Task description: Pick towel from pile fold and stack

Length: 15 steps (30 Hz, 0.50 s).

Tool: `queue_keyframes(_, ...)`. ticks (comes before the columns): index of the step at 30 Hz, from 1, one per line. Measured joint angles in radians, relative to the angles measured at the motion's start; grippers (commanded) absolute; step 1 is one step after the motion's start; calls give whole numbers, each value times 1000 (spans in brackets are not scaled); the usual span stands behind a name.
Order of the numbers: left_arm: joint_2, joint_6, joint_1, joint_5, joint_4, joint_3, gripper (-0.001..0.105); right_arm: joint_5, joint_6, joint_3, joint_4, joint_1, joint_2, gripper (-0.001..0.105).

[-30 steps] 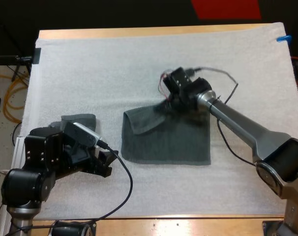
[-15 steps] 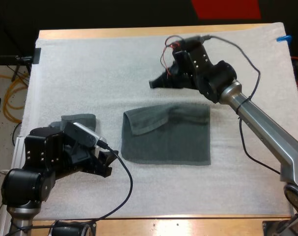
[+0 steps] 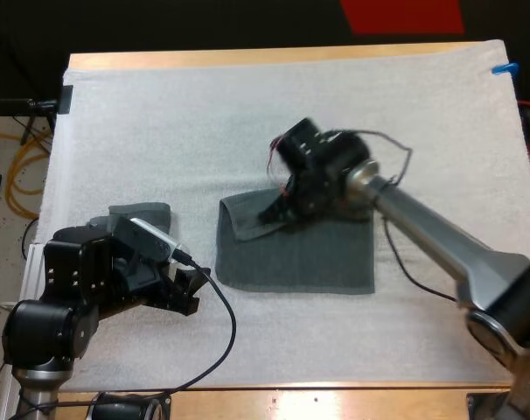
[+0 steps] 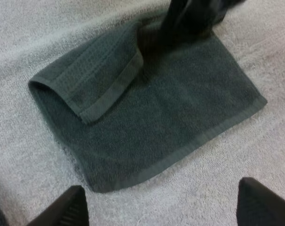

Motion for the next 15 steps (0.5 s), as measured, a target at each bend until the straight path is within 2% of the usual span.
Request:
queue_keyframes(4,0,0,0,0,0,0,64,-1,-16,0,6,10,93,0)
queue_keyframes(10,0,0,0,0,2,0,64,57,-41,0,1,8,169,0)
queue_keyframes(15,0,0,0,0,1,0,64,79,-43,0,-78,8,192,0)
